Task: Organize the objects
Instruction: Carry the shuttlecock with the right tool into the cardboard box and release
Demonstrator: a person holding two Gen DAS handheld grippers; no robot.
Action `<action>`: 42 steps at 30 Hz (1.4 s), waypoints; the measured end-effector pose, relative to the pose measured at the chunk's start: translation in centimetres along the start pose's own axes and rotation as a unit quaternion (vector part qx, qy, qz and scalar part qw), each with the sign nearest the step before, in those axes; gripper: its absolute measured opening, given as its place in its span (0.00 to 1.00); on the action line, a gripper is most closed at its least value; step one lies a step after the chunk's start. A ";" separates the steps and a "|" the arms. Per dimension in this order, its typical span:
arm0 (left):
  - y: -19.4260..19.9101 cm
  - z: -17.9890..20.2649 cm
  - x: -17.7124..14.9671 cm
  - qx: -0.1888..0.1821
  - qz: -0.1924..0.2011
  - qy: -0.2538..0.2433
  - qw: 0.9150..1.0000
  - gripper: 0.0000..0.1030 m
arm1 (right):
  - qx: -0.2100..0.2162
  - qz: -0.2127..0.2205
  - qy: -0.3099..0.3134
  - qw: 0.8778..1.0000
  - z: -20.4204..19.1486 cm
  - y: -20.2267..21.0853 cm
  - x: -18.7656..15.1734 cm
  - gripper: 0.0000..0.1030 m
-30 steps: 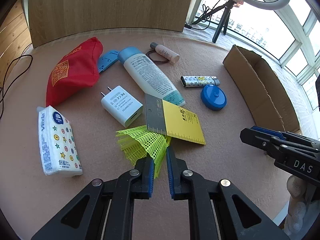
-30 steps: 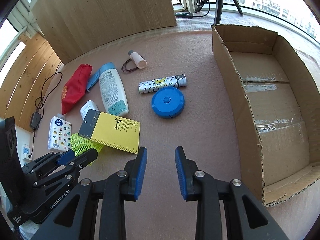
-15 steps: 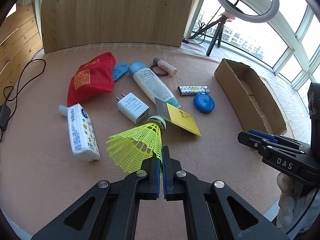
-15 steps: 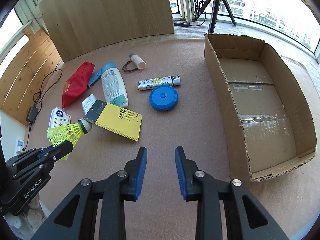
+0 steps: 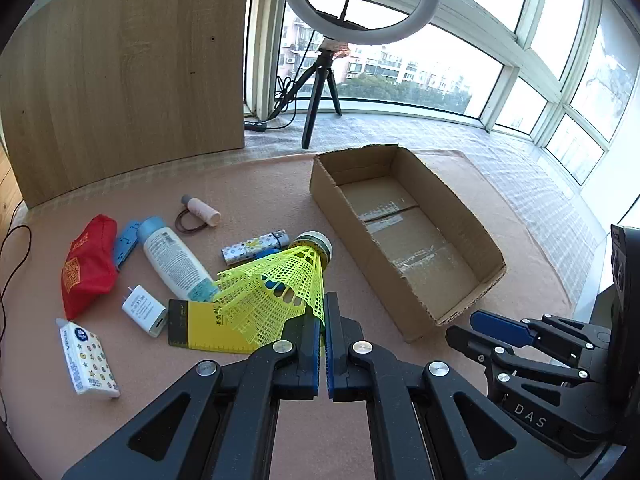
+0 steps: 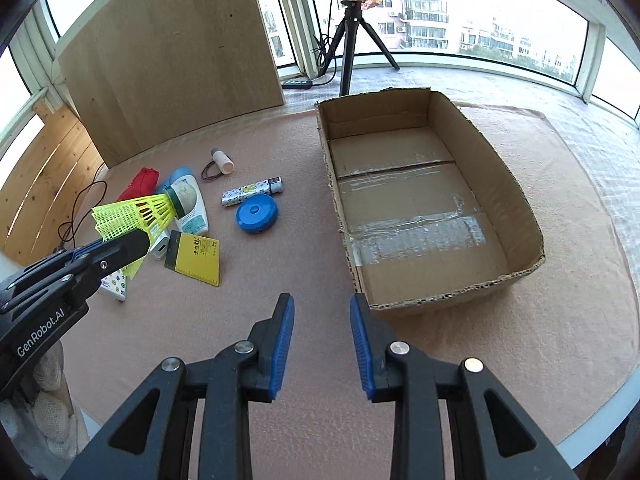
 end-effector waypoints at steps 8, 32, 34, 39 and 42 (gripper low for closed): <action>-3.8 6.7 1.8 -0.012 -0.002 -0.032 0.999 0.01 | -0.025 0.004 -0.030 0.999 5.2 1.7 -1.7 0.26; -4.6 8.8 3.1 0.010 0.000 -0.044 0.999 0.33 | -0.014 0.014 -0.042 0.999 8.5 2.5 -2.2 0.56; -3.6 6.5 3.1 0.019 0.000 -0.029 0.999 0.33 | -0.003 0.014 -0.039 0.999 7.5 2.2 -1.7 0.56; -0.7 -1.3 2.5 0.050 0.001 0.016 0.999 0.33 | 0.013 0.013 -0.023 1.000 4.0 1.4 -0.7 0.56; 1.6 -6.8 1.9 0.069 0.005 0.034 0.997 0.33 | 0.021 0.012 -0.020 1.000 1.3 0.9 0.0 0.56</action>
Point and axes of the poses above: each gripper's, at about its wrist camera, not at the fingertips, and y roughly against the way its jaws point, z to its right, x to its top, the point moved 10 cm from there along -y, roughly the way its jaws point, and after that the axes turned 9 degrees about y, right-handed, at the moved point
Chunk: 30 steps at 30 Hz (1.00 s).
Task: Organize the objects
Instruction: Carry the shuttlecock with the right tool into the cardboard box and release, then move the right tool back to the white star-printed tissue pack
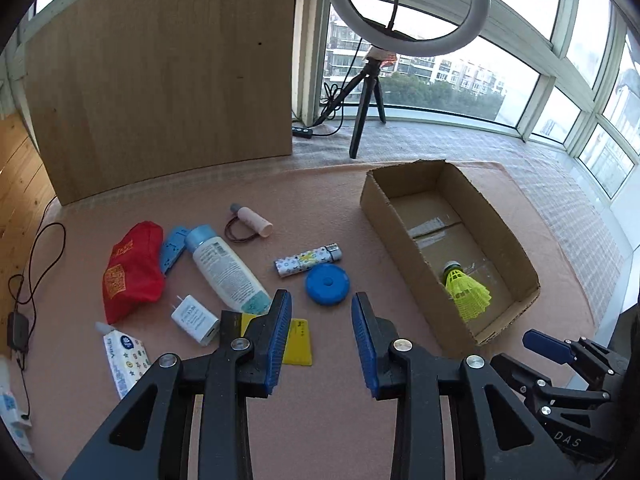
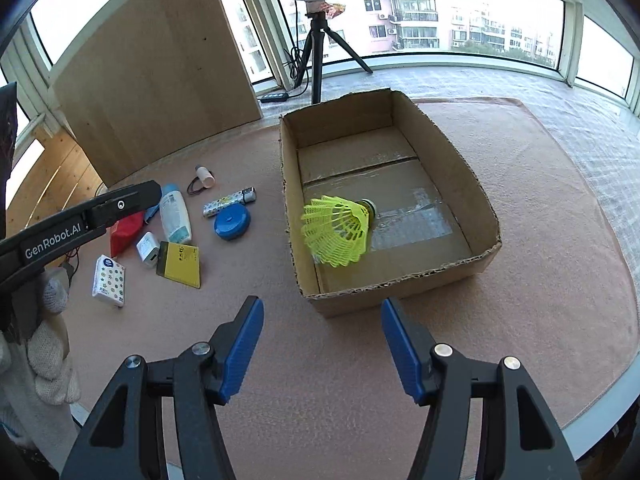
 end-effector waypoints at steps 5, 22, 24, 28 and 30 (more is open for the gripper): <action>2.5 -10.2 -0.5 0.025 0.000 0.034 0.999 0.33 | 0.011 0.004 -0.005 1.000 -5.2 -0.6 1.3 0.56; -0.9 -24.9 -1.9 0.036 -0.047 0.095 0.994 0.32 | 0.012 -0.010 -0.010 1.000 -15.8 -3.7 3.8 0.56; -2.2 -24.3 -2.0 0.029 -0.061 0.104 0.992 0.32 | 0.012 -0.015 -0.008 1.000 -15.6 -3.7 3.7 0.56; -3.7 -22.8 -2.1 0.032 -0.071 0.098 0.992 0.32 | 0.005 -0.012 0.011 1.000 -15.0 -3.4 3.9 0.56; -4.4 -22.3 -2.1 0.041 -0.074 0.093 0.992 0.32 | 0.009 -0.013 0.015 1.000 -14.7 -3.6 3.8 0.56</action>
Point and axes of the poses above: each gripper's, at about its wrist camera, not at the fingertips, and y roughly against the way its jaws point, z to its right, x to its top, the point moved 10 cm from there along -y, roughly the way its jaws point, and after that the axes turned 9 degrees about y, right-handed, at the moved point
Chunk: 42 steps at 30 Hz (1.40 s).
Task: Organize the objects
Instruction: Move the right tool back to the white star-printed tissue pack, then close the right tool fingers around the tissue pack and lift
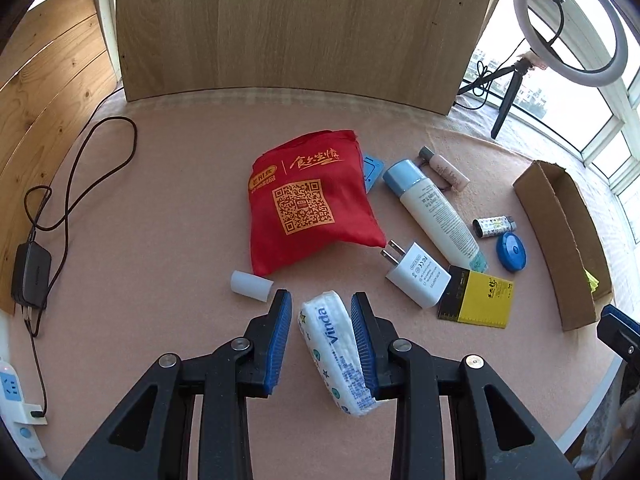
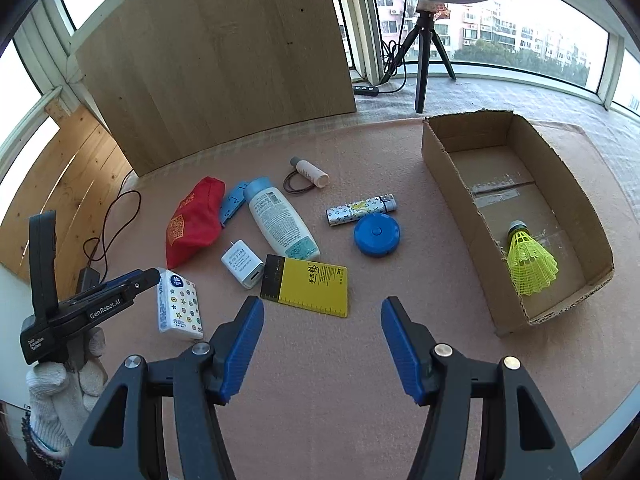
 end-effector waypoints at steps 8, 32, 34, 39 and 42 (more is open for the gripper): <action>-1.6 -1.4 -0.9 0.030 -0.010 0.001 1.000 0.32 | 0.018 -0.011 -0.002 1.000 0.6 -1.5 -0.1 0.56; 0.9 -8.1 -5.4 -0.026 -0.019 0.070 0.997 0.71 | 0.095 -0.109 0.138 0.980 -13.3 -11.7 0.2 0.62; 0.5 -8.2 -5.5 -0.022 -0.022 0.072 0.997 0.71 | 0.093 -0.114 0.152 0.977 -14.0 -12.2 0.1 0.62; -0.4 -8.4 -5.6 -0.014 -0.030 0.074 0.997 0.73 | 0.096 -0.124 0.172 0.972 -15.5 -12.9 -0.1 0.62; -0.4 -8.3 -5.4 -0.018 -0.028 0.076 0.997 0.73 | 0.102 -0.130 0.182 0.969 -16.3 -13.3 -0.3 0.62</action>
Point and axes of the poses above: each gripper's, at about its wrist camera, not at the fingertips, and y roughly against the way its jaws point, z to its right, x to its top, the point moved 10 cm from there along -y, roughly the way its jaws point, and after that the axes turned 9 degrees about y, right-handed, at the moved point
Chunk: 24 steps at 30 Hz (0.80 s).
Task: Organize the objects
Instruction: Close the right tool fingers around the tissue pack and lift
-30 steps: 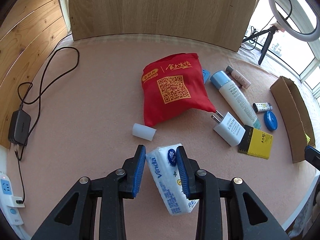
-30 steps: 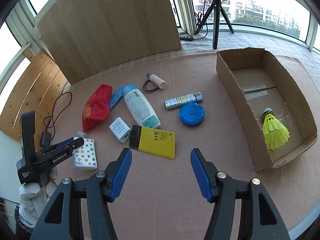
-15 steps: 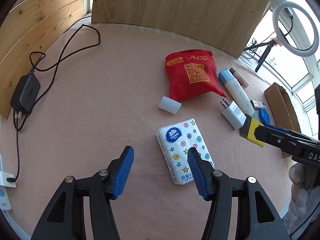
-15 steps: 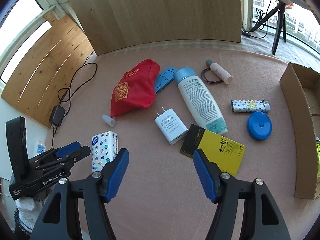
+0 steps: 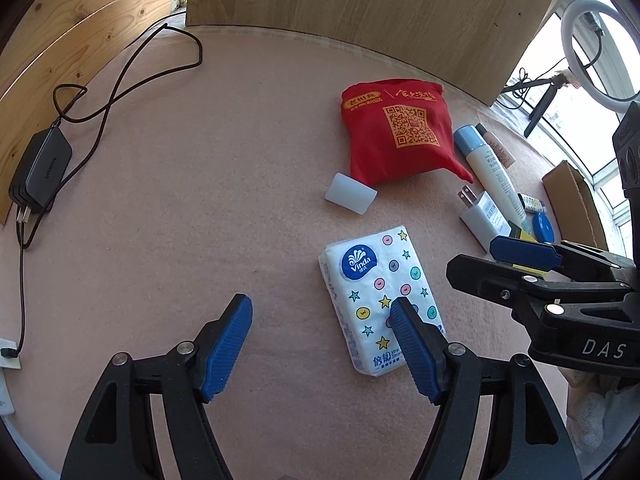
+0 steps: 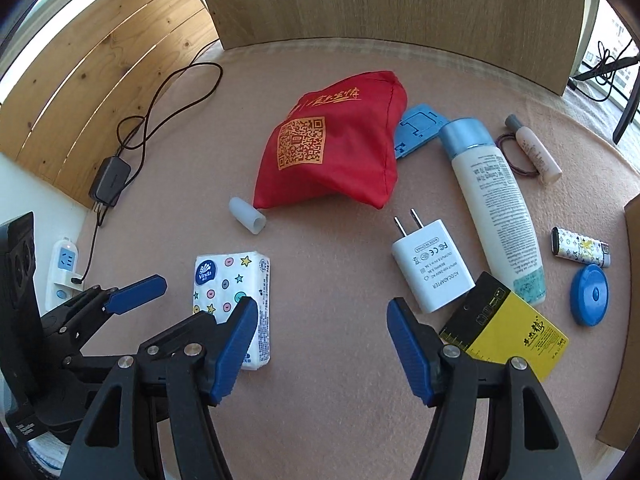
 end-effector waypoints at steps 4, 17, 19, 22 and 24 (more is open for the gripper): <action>-0.2 0.2 0.0 -0.005 -0.001 -0.002 1.000 0.73 | 0.003 -0.008 0.010 1.000 -0.9 -0.7 0.1 0.62; -0.3 1.1 -0.8 -0.034 -0.011 0.001 0.999 0.65 | 0.030 -0.025 0.002 0.999 -1.9 -2.1 0.2 0.53; -0.3 1.4 -0.9 -0.038 -0.013 0.000 0.999 0.60 | 0.039 -0.028 -0.003 0.999 -1.9 -2.0 0.1 0.49; -0.3 1.9 -1.2 -0.045 -0.018 -0.007 0.999 0.58 | 0.045 -0.029 -0.001 0.999 -2.4 -1.9 0.1 0.41; -0.5 2.4 -1.4 -0.054 -0.024 -0.010 0.998 0.56 | 0.054 -0.032 0.000 0.998 -2.8 -2.0 0.0 0.40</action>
Point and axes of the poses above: each gripper's, at about its wrist camera, not at the fingertips, and y roughly against the way its jaws point, z to its right, x to its top, the point moved 10 cm from there along -y, roughly the way its jaws point, and after that the axes turned 9 degrees about y, right-handed, at the moved point
